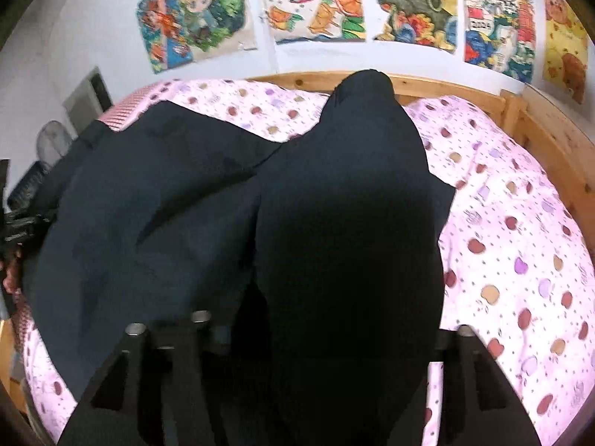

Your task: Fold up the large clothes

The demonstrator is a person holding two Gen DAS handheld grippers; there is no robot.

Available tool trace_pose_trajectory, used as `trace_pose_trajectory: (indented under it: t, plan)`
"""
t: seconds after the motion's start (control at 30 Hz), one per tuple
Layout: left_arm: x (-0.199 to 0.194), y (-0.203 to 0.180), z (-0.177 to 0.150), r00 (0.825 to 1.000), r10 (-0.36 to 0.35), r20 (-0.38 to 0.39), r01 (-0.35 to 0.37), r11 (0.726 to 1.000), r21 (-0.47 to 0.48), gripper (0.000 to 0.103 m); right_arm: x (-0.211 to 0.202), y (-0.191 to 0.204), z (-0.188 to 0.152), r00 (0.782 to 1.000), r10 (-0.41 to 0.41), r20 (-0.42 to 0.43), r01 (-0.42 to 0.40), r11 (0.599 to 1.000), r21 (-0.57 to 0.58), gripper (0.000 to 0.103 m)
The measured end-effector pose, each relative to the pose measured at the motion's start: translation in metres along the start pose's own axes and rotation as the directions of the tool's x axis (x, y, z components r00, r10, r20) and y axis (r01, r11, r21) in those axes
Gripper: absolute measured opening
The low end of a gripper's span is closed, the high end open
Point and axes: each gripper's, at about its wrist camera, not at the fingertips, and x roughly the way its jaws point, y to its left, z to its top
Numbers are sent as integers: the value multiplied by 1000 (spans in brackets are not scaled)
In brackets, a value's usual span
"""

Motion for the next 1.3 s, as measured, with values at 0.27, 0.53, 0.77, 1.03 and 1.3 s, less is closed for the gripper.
trace_pose_trajectory:
  t: [0.27, 0.53, 0.77, 1.03, 1.3]
  plan:
    - [-50, -14, -12, 972, 91, 218, -83, 996, -45, 98, -42, -1, -6, 988, -109, 106, 103, 993, 63, 80]
    - [-97, -39, -21, 952, 57, 299, -49, 998, -33, 101, -89, 11, -11, 967, -136, 218, 126, 990, 58, 97]
    - [-138, -54, -39, 931, 69, 358, -61, 998, -32, 103, -146, 44, -23, 919, -166, 358, 172, 985, 15, 100]
    - [-191, -60, -61, 910, 65, 410, -54, 998, -39, 103, -203, 69, -32, 896, -139, 421, 140, 990, 29, 100]
    - [-249, -74, -92, 895, 83, 438, -94, 996, 5, 103, -248, 87, -37, 931, -113, 347, 127, 992, -18, 100]
